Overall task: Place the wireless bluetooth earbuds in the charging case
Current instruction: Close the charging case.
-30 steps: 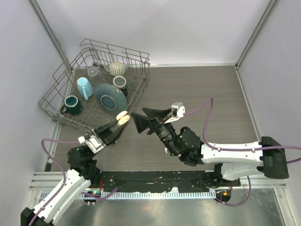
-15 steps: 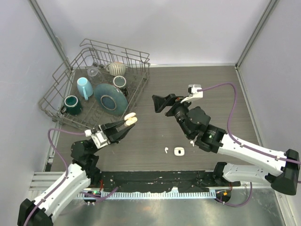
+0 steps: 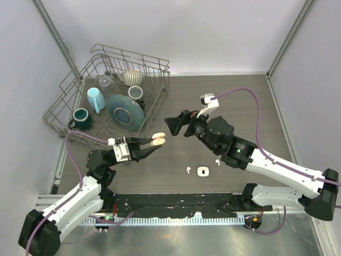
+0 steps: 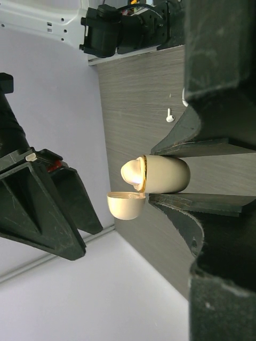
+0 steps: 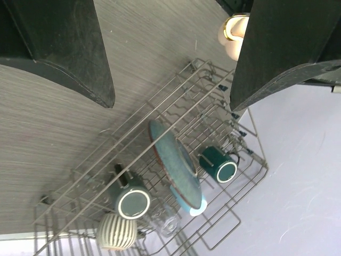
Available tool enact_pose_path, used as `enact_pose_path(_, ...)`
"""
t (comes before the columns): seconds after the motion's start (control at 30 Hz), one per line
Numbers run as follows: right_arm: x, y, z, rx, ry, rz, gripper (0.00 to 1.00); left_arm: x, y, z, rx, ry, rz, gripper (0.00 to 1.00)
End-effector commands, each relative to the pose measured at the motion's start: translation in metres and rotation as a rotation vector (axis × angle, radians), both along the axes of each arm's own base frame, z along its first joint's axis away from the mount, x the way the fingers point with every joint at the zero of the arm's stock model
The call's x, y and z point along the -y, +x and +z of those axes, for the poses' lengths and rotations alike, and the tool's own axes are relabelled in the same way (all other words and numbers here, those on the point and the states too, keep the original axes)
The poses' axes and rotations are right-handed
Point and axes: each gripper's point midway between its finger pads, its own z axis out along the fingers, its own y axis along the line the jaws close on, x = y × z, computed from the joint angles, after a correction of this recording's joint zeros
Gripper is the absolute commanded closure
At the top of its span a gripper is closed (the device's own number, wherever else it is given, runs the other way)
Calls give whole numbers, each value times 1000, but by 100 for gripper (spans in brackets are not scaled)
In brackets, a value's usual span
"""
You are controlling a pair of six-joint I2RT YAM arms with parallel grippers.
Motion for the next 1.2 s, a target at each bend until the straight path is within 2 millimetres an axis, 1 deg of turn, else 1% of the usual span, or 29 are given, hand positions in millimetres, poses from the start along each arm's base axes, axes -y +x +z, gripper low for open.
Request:
enact_pose_path(0.0,-20,-8,22,16,45,106,6,0,-12,28,91,-41,-45,100)
enact_pose_path(0.07,-26,-10,19,12,41,135,6,1,-13,27,87,-38,-53,100)
enact_pose_path(0.2,-32,-14,17,6,56,168,6,2,-13,26,80,-36,-57,100)
enact_pose_path(0.37,-36,-18,10,-6,45,200,6,4,-11,26,75,-32,-59,100)
enact_pose_path(0.43,-37,-23,6,-13,41,226,6,5,-9,24,68,-27,-60,100)
enact_pose_path(0.57,-36,-29,-7,-42,36,246,6,8,-7,23,64,-24,-62,100)
enact_pose_path(0.6,-35,-30,-16,-54,29,248,6,8,-6,24,63,-25,-61,100)
enact_pose_path(0.67,-34,-37,-20,-68,39,274,6,9,-4,23,58,-21,-59,100)
enact_pose_path(0.7,-33,-40,-31,-84,32,281,6,10,-4,22,55,-20,-61,100)
enact_pose_path(0.77,-29,-44,-34,-103,54,279,7,11,-1,21,50,-17,-57,100)
enact_pose_path(0.8,-26,-45,-44,-117,48,277,7,11,0,21,46,-17,-55,100)
enact_pose_path(0.83,-23,-47,-44,-116,62,271,7,12,1,20,43,-16,-53,100)
enact_pose_path(0.87,-20,-47,-47,-120,65,260,7,12,4,18,33,-14,-47,100)
enact_pose_path(0.9,-17,-47,-55,-131,68,254,7,13,6,17,27,-11,-47,100)
enact_pose_path(0.93,-15,-50,-54,-125,74,257,7,14,6,17,25,-8,-51,100)
enact_pose_path(0.97,-13,-50,-61,-131,66,254,8,16,8,14,13,-2,-51,100)
enact_pose_path(1.03,-7,-47,-63,-134,64,221,8,17,11,15,4,-3,-49,100)
enact_pose_path(1.07,-4,-47,-66,-137,58,207,8,19,13,13,-14,2,-53,100)
enact_pose_path(1.13,9,-35,-70,-142,49,110,8,22,19,13,-47,-1,-45,100)
enact_pose_path(1.17,21,-31,-77,-166,33,43,7,27,20,7,-66,17,-57,100)
